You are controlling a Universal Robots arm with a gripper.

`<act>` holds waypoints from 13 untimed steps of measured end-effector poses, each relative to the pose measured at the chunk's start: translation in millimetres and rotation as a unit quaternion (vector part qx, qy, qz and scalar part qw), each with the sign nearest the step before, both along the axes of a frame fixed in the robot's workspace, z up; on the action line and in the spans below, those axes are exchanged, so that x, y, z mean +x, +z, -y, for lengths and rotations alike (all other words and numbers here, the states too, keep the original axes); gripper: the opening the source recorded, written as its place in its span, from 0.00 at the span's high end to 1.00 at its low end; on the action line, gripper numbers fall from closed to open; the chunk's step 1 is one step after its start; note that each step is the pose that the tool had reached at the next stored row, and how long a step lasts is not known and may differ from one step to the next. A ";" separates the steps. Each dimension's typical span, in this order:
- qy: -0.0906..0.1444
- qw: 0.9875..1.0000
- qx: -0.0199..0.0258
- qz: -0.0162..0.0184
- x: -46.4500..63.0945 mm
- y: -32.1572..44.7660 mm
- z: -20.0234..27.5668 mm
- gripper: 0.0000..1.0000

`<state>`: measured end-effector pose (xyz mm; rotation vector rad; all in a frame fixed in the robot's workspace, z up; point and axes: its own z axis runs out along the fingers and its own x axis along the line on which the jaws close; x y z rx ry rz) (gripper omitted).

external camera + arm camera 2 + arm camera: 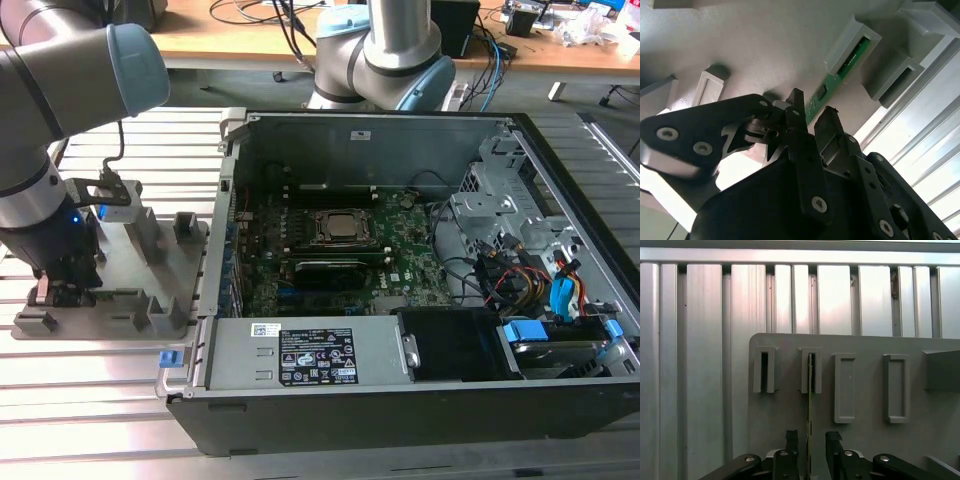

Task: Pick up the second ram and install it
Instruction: 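Pick up the second ram and move it above second insertion slot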

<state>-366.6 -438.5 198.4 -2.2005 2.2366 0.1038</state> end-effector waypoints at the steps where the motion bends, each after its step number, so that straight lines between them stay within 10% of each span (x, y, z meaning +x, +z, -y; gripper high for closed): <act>1: 0.000 1.000 0.000 0.000 0.0 0.0 0.0 0.64; 13: 0.000 1.000 0.000 0.000 0.0 -0.3 0.0 0.86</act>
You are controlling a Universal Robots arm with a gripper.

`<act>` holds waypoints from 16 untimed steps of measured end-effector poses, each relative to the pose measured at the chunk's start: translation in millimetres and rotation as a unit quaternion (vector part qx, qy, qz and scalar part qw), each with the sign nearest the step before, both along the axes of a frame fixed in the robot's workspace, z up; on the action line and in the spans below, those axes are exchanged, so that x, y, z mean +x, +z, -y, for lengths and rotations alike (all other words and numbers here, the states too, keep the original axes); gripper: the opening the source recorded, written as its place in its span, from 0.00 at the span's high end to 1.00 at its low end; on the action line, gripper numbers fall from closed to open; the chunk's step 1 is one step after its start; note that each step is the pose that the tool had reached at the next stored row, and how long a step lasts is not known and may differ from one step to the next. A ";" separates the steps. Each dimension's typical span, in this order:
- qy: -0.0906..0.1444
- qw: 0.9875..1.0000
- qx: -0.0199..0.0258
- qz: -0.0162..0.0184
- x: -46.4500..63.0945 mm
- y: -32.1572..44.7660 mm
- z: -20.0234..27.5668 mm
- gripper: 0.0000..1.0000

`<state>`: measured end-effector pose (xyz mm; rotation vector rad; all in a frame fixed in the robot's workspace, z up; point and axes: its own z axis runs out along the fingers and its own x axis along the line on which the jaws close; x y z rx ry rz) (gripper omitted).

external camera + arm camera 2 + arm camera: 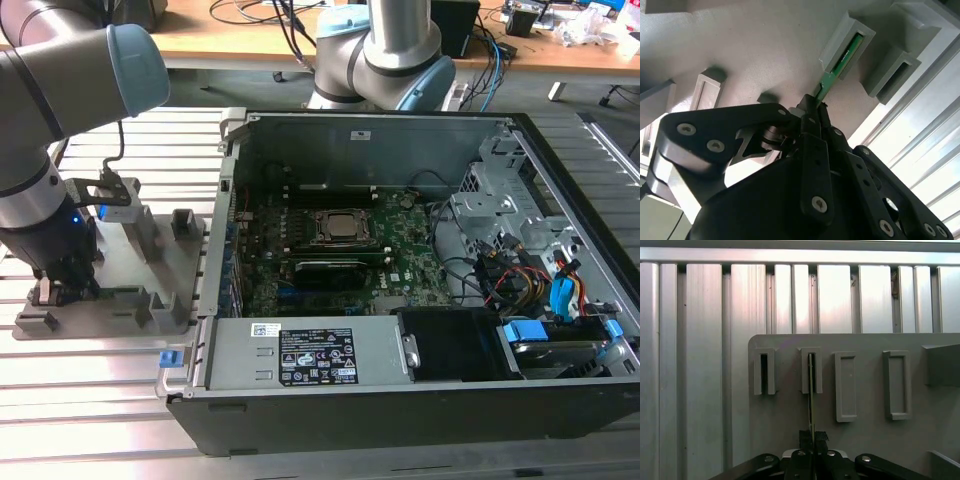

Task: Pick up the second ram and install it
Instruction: 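Pick up the second ram and move it above second insertion slot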

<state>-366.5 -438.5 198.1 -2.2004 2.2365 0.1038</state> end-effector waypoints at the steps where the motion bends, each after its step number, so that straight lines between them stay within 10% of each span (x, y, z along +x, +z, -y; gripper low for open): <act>1: 0.000 1.000 0.000 0.000 0.0 0.0 0.0 0.86; 16: 0.000 1.000 0.000 0.000 0.0 8.9 0.0 0.86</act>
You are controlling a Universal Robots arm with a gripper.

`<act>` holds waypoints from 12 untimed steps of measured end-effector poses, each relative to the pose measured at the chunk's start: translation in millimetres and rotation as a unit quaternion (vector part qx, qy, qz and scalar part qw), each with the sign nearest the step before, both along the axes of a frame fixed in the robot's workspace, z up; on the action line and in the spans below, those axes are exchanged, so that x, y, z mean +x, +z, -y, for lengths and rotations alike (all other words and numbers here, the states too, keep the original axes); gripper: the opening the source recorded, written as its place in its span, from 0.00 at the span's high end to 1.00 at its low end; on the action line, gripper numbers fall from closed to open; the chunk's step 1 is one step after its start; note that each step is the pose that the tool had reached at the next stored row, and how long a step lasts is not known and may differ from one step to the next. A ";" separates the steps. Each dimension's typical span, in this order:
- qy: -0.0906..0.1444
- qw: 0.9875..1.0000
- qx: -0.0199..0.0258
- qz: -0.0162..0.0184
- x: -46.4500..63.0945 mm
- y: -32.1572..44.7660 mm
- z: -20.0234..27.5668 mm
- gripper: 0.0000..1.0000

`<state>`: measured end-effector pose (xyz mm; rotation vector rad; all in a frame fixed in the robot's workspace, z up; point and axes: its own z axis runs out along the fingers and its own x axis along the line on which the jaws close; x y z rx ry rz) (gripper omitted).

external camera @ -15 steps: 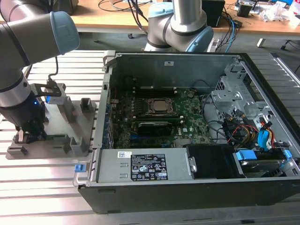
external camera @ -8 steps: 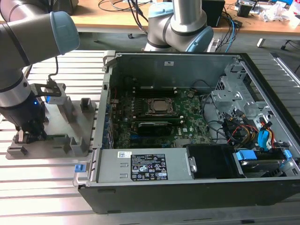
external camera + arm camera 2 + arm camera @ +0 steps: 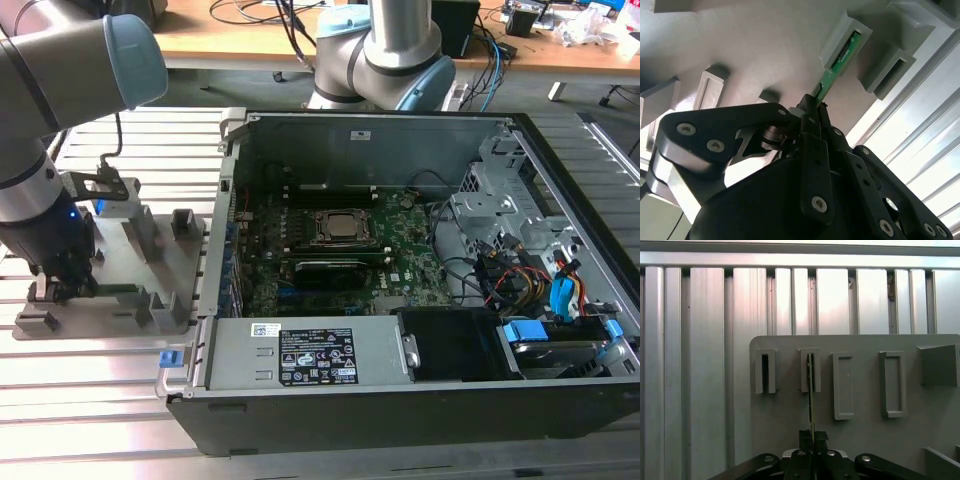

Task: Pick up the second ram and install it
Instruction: 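Pick up the second ram and move it above second insertion slot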

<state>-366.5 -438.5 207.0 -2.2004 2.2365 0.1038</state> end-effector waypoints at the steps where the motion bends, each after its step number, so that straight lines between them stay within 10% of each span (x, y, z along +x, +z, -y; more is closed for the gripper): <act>1: 0.000 1.000 0.000 0.000 0.0 0.9 0.0 0.86; 12: 0.000 1.000 0.000 0.000 0.2 18.8 0.0 0.86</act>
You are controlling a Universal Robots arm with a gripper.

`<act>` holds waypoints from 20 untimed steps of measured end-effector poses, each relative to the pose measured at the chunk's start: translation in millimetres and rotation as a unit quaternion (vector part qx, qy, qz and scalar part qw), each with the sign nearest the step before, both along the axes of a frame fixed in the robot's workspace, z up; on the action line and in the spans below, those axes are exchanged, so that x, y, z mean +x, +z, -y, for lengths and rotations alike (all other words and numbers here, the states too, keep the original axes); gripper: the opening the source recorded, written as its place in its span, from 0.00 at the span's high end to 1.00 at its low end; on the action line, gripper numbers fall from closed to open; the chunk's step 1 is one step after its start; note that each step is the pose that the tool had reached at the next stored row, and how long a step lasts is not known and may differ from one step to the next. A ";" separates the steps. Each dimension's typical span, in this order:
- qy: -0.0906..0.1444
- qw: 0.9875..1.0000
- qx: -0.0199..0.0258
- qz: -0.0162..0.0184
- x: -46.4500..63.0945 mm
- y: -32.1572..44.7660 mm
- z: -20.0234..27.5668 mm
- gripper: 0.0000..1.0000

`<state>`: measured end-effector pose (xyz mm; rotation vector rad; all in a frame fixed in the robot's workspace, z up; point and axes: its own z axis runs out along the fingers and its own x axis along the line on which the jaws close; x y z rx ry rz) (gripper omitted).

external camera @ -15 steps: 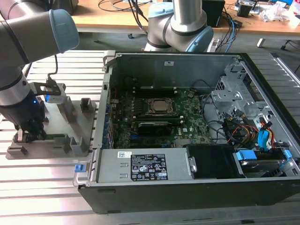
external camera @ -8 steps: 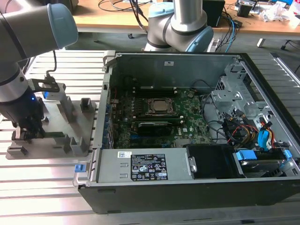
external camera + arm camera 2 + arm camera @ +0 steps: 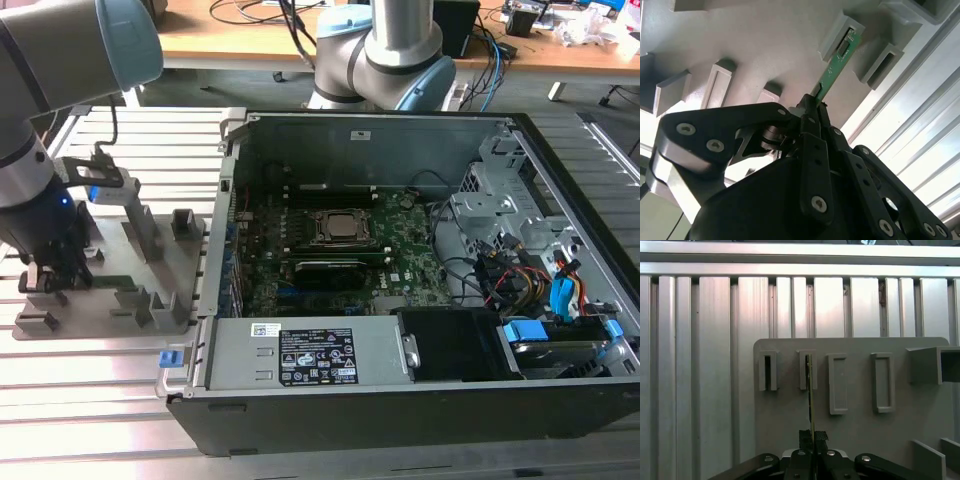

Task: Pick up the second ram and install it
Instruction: 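Pick up the second ram and move it above second insertion slot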

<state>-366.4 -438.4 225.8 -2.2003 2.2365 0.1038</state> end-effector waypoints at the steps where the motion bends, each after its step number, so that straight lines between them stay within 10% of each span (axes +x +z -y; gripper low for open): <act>1: 0.000 1.000 0.000 0.000 0.1 1.5 0.0 0.86; 20: 0.000 1.000 0.000 0.000 1.2 27.5 0.0 0.86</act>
